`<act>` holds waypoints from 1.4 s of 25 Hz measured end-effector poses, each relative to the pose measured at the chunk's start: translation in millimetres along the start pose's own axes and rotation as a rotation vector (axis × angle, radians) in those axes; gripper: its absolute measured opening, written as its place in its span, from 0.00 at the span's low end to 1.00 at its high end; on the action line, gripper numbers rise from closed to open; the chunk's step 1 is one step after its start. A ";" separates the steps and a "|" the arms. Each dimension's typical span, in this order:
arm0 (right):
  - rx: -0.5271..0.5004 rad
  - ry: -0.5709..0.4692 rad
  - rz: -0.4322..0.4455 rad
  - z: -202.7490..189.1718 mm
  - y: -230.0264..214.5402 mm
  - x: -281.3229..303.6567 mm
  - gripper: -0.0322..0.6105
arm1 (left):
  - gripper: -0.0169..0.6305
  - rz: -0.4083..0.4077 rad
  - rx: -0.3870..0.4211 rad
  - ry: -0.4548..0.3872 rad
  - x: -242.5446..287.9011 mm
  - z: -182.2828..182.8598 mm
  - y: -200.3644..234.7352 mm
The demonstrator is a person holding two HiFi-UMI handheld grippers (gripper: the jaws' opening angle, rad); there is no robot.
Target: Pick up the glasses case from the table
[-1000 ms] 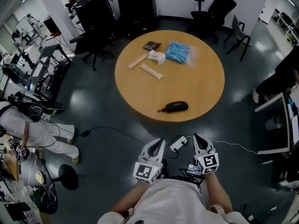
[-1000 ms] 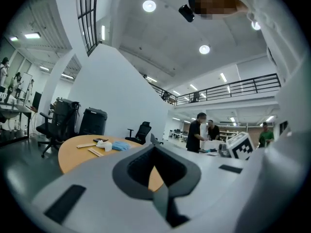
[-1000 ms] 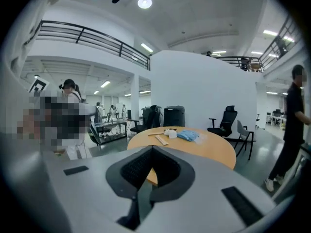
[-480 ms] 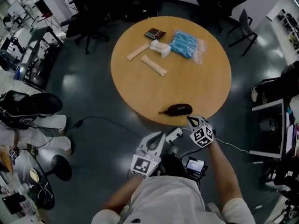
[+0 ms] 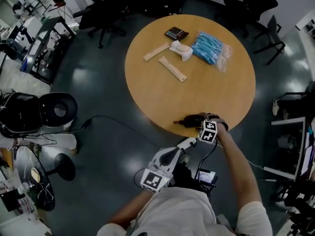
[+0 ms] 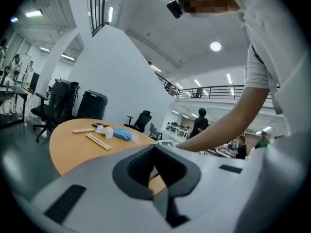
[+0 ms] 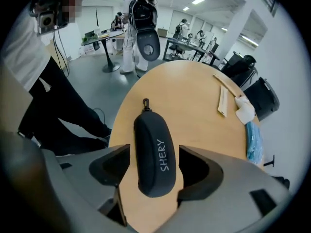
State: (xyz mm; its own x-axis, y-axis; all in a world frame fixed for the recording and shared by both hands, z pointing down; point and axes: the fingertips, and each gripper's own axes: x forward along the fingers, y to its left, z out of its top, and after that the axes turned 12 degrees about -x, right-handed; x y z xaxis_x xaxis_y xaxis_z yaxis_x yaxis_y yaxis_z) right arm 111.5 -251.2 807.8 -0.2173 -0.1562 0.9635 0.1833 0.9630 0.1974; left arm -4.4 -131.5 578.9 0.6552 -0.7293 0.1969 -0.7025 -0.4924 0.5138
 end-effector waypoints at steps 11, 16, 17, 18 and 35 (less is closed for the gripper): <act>-0.133 0.086 0.160 2.7 2.5 41.3 0.53 | 0.04 0.060 -0.044 -0.023 -11.4 -10.0 14.2; -0.148 0.104 0.162 5.4 2.3 44.0 0.53 | 0.04 0.067 -0.056 -0.011 -12.4 -15.9 12.5; -0.151 0.105 0.147 5.4 1.2 44.7 0.54 | 0.04 0.064 -0.054 -0.011 -11.4 -16.9 11.4; -0.154 0.106 0.125 4.8 0.0 44.7 0.54 | 0.04 0.062 -0.052 -0.013 -10.2 -17.3 9.9; 0.806 -0.785 -0.724 4.8 -36.4 -250.6 0.54 | 0.04 0.094 0.172 -0.136 -4.1 46.0 -8.7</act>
State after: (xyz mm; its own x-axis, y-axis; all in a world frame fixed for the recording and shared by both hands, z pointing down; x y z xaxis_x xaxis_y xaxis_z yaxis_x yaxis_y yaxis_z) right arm 154.6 -246.1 558.3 -0.5640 -0.7783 0.2760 -0.7606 0.6198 0.1935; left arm -13.8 -146.0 535.2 0.5493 -0.8274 0.1170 -0.8034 -0.4845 0.3460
